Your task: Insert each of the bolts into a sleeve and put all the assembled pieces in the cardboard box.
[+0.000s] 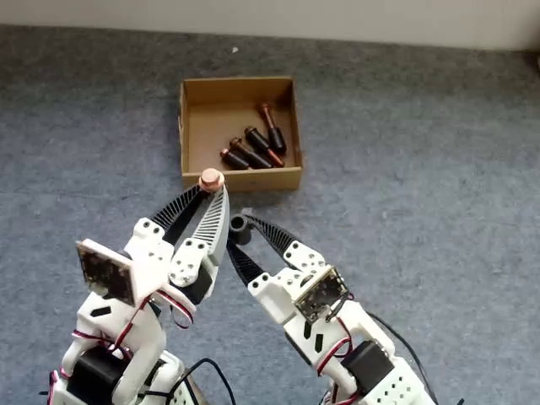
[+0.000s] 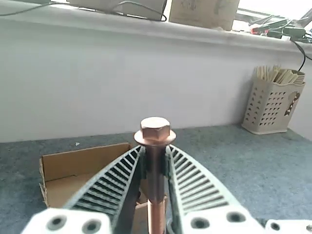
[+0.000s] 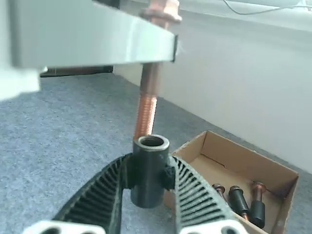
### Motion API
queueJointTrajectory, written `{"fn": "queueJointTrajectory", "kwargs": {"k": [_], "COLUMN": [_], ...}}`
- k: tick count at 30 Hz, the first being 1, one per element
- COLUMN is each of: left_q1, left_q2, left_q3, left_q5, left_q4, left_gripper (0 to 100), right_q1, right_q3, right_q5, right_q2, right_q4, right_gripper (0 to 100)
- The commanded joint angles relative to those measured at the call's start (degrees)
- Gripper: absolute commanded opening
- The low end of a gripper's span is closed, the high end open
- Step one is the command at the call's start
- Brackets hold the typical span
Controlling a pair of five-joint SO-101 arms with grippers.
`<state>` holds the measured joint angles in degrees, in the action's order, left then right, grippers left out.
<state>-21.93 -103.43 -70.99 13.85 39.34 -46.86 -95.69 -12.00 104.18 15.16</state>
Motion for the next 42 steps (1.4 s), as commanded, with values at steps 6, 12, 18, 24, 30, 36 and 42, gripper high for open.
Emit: {"fn": "queueJointTrajectory", "kwargs": {"k": [6,12,18,24,30,36,42], "left_q1": [-1.0,-1.2,-7.0,-7.2,-7.2,-7.2,-7.2], "left_q2": [-0.8,-0.8,-0.7,-0.7,-0.7,-0.7,-0.7], "left_q3": [4.8,5.7,5.3,2.7,0.1,-0.8,-2.8], "left_q5": [0.8,0.9,0.4,0.4,0.3,-3.4,-3.6], "left_q4": [-2.7,-2.6,-0.8,-0.9,-0.9,-0.9,-0.8], "left_gripper": [1,1,1,1,1,1,1], "right_q1": [-0.7,-0.7,-0.7,-0.5,-0.4,-0.4,-0.4], "right_q3": [-6.3,-6.3,-6.3,-6.3,-6.2,-6.1,-5.8], "right_q5": [-0.5,-0.5,-0.4,-0.4,-0.4,-0.4,-0.4], "right_q2": [0.6,0.5,0.8,1.0,1.0,1.0,1.0], "right_q4": [1.0,1.0,1.0,0.9,0.9,0.9,0.9], "right_gripper": [0.5,0.5,0.5,0.5,0.5,0.5,0.5]}}
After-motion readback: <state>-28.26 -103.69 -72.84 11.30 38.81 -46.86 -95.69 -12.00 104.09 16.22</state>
